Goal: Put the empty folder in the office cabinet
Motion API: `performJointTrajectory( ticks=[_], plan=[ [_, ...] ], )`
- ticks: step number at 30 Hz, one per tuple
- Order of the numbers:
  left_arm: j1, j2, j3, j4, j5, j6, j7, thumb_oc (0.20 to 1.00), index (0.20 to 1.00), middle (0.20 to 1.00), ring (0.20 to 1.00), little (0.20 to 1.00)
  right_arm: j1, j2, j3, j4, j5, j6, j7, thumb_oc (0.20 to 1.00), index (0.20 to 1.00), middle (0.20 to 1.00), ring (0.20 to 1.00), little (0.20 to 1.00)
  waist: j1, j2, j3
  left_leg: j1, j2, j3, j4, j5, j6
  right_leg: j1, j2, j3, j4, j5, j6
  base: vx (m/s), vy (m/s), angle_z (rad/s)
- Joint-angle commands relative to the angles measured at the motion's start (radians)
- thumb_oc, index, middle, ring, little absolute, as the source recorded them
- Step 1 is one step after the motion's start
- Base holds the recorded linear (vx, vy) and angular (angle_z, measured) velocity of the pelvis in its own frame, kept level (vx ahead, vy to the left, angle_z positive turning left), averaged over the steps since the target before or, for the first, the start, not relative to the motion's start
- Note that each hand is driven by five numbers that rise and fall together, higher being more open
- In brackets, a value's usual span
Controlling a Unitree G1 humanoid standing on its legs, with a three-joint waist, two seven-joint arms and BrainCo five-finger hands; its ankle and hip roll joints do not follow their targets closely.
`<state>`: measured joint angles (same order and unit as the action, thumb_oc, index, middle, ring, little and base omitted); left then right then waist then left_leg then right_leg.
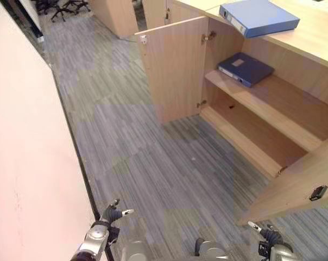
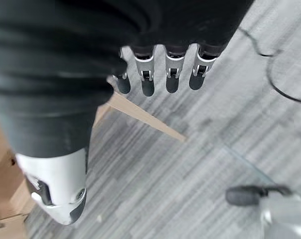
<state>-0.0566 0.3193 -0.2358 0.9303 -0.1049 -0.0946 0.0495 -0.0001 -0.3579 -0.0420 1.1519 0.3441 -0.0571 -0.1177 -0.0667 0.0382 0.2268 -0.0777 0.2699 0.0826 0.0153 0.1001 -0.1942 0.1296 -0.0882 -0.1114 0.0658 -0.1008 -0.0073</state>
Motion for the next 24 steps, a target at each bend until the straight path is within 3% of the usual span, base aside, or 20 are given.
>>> performJointTrajectory(
  ticks=[1,2,5,9,10,12,13,14,15,17,18,20,22,24],
  plan=[
    [-0.014,0.03,0.01,-0.063,-0.02,-0.035,0.012,1.0,1.0,1.0,1.0,1.0,0.014,-0.033,-0.006,-0.005,0.07,-0.019,-0.013,1.0,1.0,1.0,1.0,1.0,0.014,0.02,0.037,-0.079,0.03,-0.042,0.049,0.06,0.005,0.018,-0.068,0.086,0.003,-0.063,0.11,0.53,0.239,-0.78],
    [-0.015,0.023,0.008,-0.052,-0.03,-0.033,0.015,1.0,1.0,1.0,1.0,1.0,0.021,-0.026,-0.012,0.001,0.081,-0.019,-0.019,1.0,1.0,1.0,1.0,1.0,0.023,0.019,0.035,-0.125,0.045,-0.084,-0.023,0.074,-0.006,0.045,-0.069,0.147,0.031,-0.11,0.117,0.53,0.269,-0.79],
    [-0.008,0.015,0.011,-0.03,-0.03,-0.035,0.016,1.0,1.0,1.0,1.0,1.0,0.031,-0.016,-0.014,0.018,0.079,-0.02,-0.018,1.0,1.0,1.0,1.0,1.0,0.03,0.02,0.025,-0.166,0.078,-0.174,-0.071,0.082,-0.025,0.072,-0.069,0.265,0.07,-0.165,0.125,0.53,0.358,-1.06],
    [-0.001,0.011,0.013,-0.005,-0.026,-0.038,0.019,1.0,1.0,1.0,1.0,1.0,0.045,-0.011,-0.021,0.032,0.073,-0.014,-0.012,1.0,1.0,1.0,1.0,1.0,0.029,0.021,-0.001,-0.153,0.099,-0.198,-0.072,0.078,-0.035,0.074,-0.097,0.347,0.096,-0.198,0.147,0.38,0.55,-1.26],
    [-0.019,0.013,-0.008,0.008,0.0,-0.037,0.022,1.0,1.0,1.0,1.0,1.0,0.06,0.005,-0.035,0.04,0.066,-0.014,-0.001,1.0,1.0,1.0,1.0,1.0,0.005,0.018,-0.03,-0.133,0.101,-0.139,-0.046,0.088,-0.047,0.053,-0.163,0.359,0.105,-0.149,0.195,0.3,0.824,-0.93],
    [-0.036,0.028,-0.019,-0.002,0.003,-0.047,0.021,1.0,1.0,1.0,1.0,1.0,0.061,0.026,-0.039,0.04,0.075,-0.008,0.013,1.0,1.0,1.0,1.0,1.0,-0.004,-0.001,-0.048,-0.093,0.073,-0.09,-0.037,0.081,-0.036,0.009,-0.202,0.395,0.115,-0.026,0.235,0.24,0.732,-0.74],
    [-0.042,0.035,-0.022,-0.009,-0.001,-0.051,0.024,1.0,1.0,1.0,1.0,1.0,0.066,0.039,-0.045,0.047,0.083,-0.008,0.011,1.0,1.0,1.0,1.0,1.0,-0.012,-0.011,-0.053,-0.071,0.054,-0.054,-0.044,0.072,-0.029,-0.019,-0.219,0.396,0.128,0.062,0.247,0.16,0.448,-0.92],
    [-0.046,0.047,-0.022,-0.023,-0.005,-0.052,0.026,1.0,1.0,1.0,1.0,1.0,0.062,0.044,-0.052,0.05,0.095,-0.005,0.012,1.0,1.0,1.0,1.0,1.0,-0.013,-0.024,-0.051,-0.033,0.031,-0.009,-0.053,0.048,-0.017,-0.044,-0.25,0.369,0.145,0.135,0.244,0.14,0.432,-0.58],
    [-0.044,0.057,-0.018,-0.036,-0.011,-0.055,0.028,1.0,1.0,1.0,1.0,1.0,0.057,0.051,-0.056,0.051,0.1,-0.003,0.01,1.0,1.0,1.0,1.0,1.0,-0.01,-0.021,-0.046,-0.01,0.02,0.017,-0.057,0.033,-0.005,-0.072,-0.27,0.318,0.166,0.172,0.235,0.1,0.481,-0.65],
    [-0.025,0.072,-0.004,-0.079,-0.025,-0.053,0.024,1.0,1.0,1.0,1.0,1.0,0.048,0.065,-0.06,0.065,0.094,0.001,0.002,1.0,1.0,1.0,1.0,1.0,0.01,-0.02,-0.027,0.032,-0.006,0.085,-0.044,-0.013,0.024,-0.119,-0.344,0.119,0.23,0.227,0.213,0.02,0.515,-0.69],
    [-0.019,0.081,0.0,-0.098,-0.026,-0.052,0.019,1.0,1.0,1.0,1.0,1.0,0.048,0.068,-0.06,0.07,0.086,0.002,0.002,1.0,1.0,1.0,1.0,1.0,0.011,-0.018,-0.028,0.034,-0.016,0.116,-0.037,-0.026,0.036,-0.124,-0.348,0.045,0.242,0.226,0.211,0.02,0.539,-0.8],
    [-0.008,0.084,0.008,-0.112,-0.028,-0.05,0.014,1.0,1.0,1.0,1.0,1.0,0.054,0.074,-0.058,0.069,0.079,0.003,0.001,1.0,1.0,1.0,1.0,1.0,0.012,-0.014,-0.027,0.047,-0.032,0.138,-0.032,-0.044,0.056,-0.135,-0.326,0.011,0.285,0.201,0.206,0.03,0.46,-0.85],
    [0.012,0.091,0.037,-0.119,-0.012,-0.034,-0.009,1.0,1.0,1.0,1.0,1.0,0.075,0.085,-0.054,0.063,0.081,-0.002,0.019,1.0,1.0,1.0,1.0,1.0,-0.003,-0.006,0.008,0.111,-0.105,0.193,-0.037,-0.094,0.109,-0.199,-0.147,-0.049,0.366,0.064,0.191,0.05,0.577,-0.62],
    [0.01,0.092,0.04,-0.116,-0.008,-0.031,-0.012,1.0,1.0,1.0,1.0,1.0,0.073,0.084,-0.049,0.061,0.082,-0.005,0.019,1.0,1.0,1.0,1.0,1.0,-0.006,-0.001,0.016,0.124,-0.111,0.204,-0.038,-0.101,0.112,-0.212,-0.116,-0.076,0.346,0.041,0.178,0.05,0.216,-0.45]
  ],
)
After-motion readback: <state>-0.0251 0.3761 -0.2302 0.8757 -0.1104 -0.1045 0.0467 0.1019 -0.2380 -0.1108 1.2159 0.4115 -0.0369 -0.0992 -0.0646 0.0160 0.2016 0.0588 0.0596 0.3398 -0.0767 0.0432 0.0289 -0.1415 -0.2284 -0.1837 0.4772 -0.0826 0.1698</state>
